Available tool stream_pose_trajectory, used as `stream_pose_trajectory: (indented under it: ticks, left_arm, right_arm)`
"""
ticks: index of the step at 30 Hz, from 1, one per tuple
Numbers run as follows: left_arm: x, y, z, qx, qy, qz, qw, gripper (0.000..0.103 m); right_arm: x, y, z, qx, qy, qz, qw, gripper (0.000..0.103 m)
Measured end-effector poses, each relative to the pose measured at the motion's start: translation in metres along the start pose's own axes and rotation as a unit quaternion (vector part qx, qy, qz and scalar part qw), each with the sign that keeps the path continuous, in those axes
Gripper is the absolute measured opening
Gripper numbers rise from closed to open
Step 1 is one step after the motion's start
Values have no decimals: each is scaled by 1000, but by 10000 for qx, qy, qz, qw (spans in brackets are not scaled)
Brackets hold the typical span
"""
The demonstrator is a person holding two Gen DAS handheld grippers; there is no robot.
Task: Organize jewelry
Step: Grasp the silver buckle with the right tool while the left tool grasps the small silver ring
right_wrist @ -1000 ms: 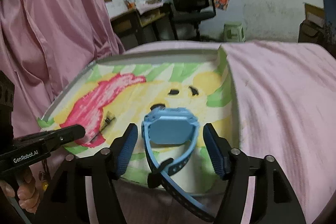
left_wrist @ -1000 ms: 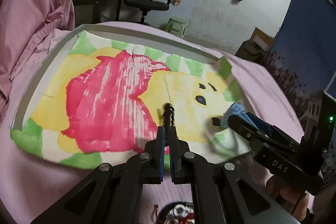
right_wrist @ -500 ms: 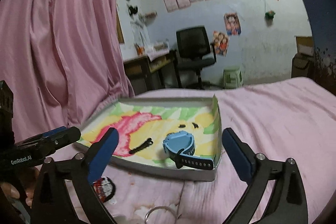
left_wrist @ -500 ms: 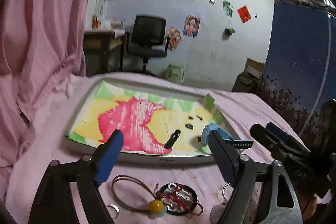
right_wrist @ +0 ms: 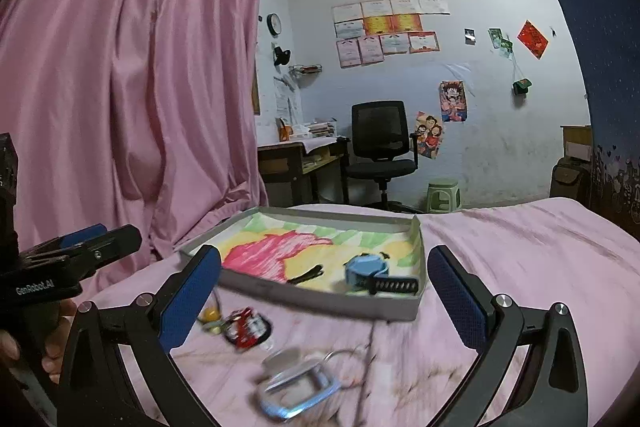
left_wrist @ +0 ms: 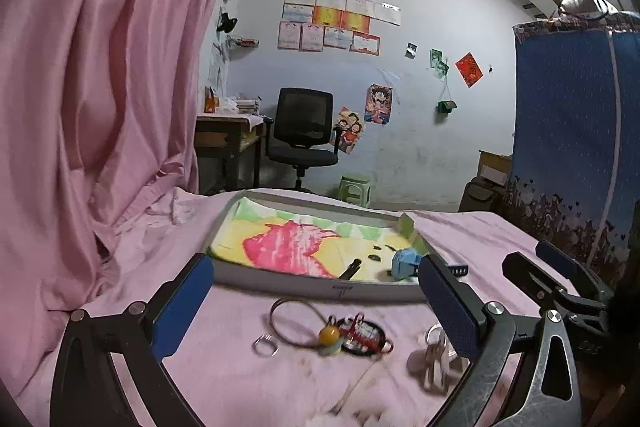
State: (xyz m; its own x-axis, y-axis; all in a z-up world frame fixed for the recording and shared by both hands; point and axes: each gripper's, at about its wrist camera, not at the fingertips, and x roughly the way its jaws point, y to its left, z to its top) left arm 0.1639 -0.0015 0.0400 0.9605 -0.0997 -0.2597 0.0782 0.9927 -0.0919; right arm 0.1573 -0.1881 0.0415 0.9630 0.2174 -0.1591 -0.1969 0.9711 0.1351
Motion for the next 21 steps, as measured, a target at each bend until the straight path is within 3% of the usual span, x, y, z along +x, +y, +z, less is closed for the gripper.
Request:
stream_pose_trajectory:
  ticks: [10,17,21]
  left_arm:
    - [-29,12,-27,243,188,-3,9995,103]
    - [-16,24,-36,130,722,-115,9972,103]
    - [3,31,-42,63,1217,-112,9925,103]
  right_arm:
    - [-25,5,-15,-50,278,-60,9996,102]
    - [-10,2,-28,-21,979,26,9952,102]
    - [5,2,-36,43,1394,119,9902,102]
